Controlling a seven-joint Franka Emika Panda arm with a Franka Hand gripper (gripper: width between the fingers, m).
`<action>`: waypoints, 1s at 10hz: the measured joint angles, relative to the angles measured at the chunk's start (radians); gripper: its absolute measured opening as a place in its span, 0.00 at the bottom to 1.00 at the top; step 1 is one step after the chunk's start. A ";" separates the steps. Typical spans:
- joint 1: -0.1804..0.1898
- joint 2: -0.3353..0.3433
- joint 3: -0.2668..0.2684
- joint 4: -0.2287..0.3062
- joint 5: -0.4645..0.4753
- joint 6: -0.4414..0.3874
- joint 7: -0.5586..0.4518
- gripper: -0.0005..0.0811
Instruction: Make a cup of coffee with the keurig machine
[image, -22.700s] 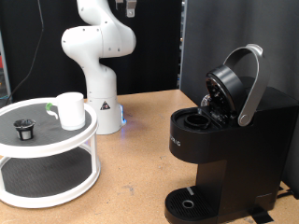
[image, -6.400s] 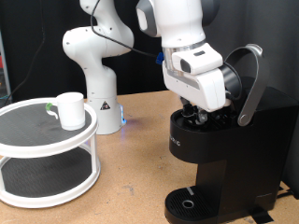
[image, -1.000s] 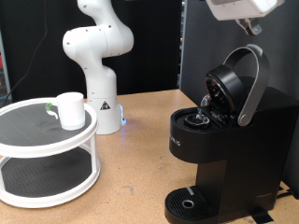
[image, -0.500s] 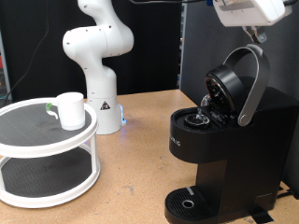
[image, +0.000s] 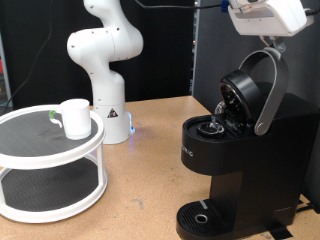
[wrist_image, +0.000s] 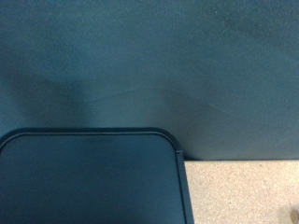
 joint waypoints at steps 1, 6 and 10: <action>-0.001 -0.006 -0.011 0.000 0.013 -0.021 -0.037 0.01; -0.035 -0.061 -0.061 -0.015 -0.087 -0.111 -0.113 0.01; -0.081 -0.074 -0.081 -0.028 -0.181 -0.150 -0.113 0.01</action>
